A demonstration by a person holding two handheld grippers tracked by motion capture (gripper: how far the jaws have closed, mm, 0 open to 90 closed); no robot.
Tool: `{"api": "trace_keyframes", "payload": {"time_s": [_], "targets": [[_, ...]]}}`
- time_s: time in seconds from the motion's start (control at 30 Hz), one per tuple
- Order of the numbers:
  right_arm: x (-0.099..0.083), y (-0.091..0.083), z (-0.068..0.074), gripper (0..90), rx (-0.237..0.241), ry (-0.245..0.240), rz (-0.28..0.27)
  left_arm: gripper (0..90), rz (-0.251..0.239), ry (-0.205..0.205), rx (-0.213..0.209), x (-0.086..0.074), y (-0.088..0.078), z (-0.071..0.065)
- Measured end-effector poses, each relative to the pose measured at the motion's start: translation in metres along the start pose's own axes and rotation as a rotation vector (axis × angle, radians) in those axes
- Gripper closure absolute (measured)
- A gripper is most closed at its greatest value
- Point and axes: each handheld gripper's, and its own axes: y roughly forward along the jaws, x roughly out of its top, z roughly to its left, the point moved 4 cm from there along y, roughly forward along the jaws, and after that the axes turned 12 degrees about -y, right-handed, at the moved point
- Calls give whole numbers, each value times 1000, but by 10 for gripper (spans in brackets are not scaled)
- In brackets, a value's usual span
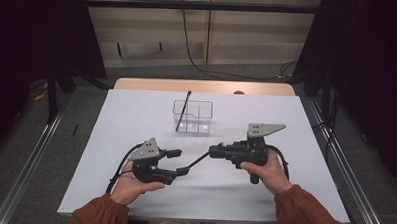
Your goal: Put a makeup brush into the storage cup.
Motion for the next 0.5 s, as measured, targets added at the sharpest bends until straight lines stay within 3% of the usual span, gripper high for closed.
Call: {"api": "trace_keyframes", "payload": {"time_s": [0.2,0.33,0.43,0.5], "targets": [[1,-4,-1,837,-1,-4,14,159,-8,-13,10,5,-4,-2],[3,-9,-3,837,-7,0,30,65,-5,-33,60,8,-7,2],[4,-12,-5,837,-9,11,43,44,-9,-45,64,9,-9,4],[4,-13,-6,837,-7,17,47,28,-12,-31,58,10,-10,4]]}}
